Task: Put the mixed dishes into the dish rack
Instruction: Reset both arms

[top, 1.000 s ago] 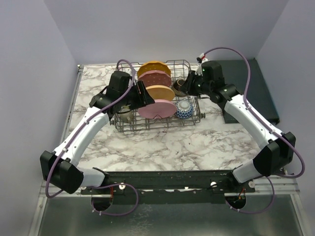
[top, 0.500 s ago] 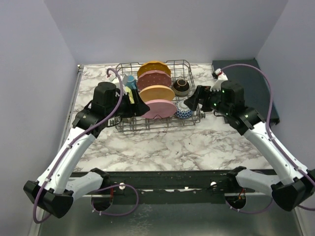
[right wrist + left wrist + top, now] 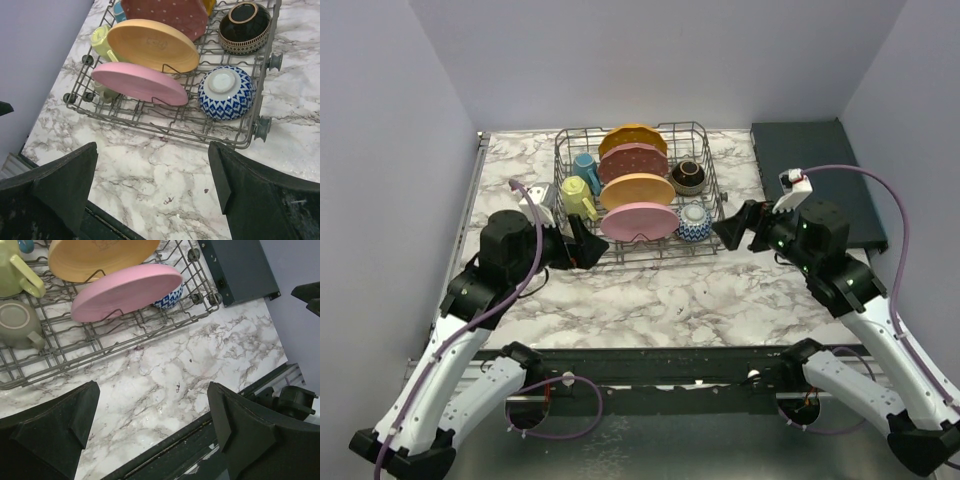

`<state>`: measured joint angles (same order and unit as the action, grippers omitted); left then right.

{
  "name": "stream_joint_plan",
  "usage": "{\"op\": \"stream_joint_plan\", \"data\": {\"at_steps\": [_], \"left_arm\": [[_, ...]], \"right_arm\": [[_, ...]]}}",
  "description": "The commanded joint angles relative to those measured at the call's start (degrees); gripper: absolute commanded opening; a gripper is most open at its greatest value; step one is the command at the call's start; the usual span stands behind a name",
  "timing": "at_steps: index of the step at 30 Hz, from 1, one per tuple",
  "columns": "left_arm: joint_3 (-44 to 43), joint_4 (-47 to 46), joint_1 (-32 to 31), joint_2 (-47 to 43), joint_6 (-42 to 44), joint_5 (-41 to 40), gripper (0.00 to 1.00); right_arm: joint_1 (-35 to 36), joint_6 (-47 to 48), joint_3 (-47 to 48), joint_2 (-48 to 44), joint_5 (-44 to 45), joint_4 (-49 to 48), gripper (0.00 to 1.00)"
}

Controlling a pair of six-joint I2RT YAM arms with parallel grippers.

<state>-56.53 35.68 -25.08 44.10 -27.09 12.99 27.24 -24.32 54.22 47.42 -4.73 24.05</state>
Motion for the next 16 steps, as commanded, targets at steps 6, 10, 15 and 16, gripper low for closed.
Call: {"op": "stream_joint_plan", "data": {"at_steps": [6,10,15,16], "left_arm": [[7.2,-1.7,0.3,-13.9,0.3,-6.2,0.99],[9.0,-2.6,0.3,-16.9,0.0,-7.2,0.99],[9.2,-2.6,0.3,-16.3,0.1,-7.6,0.99],[9.4,-2.7,0.3,-16.5,0.0,-7.5,0.99]], "right_arm": [[-0.4,1.8,-5.9,-9.2,0.9,0.9,1.0],[-0.4,2.0,-8.0,-13.1,0.4,0.6,1.0],[-0.4,1.7,-7.5,-13.3,0.3,2.2,1.0],[-0.4,1.5,-7.4,-13.0,0.3,2.5,1.0]]}}
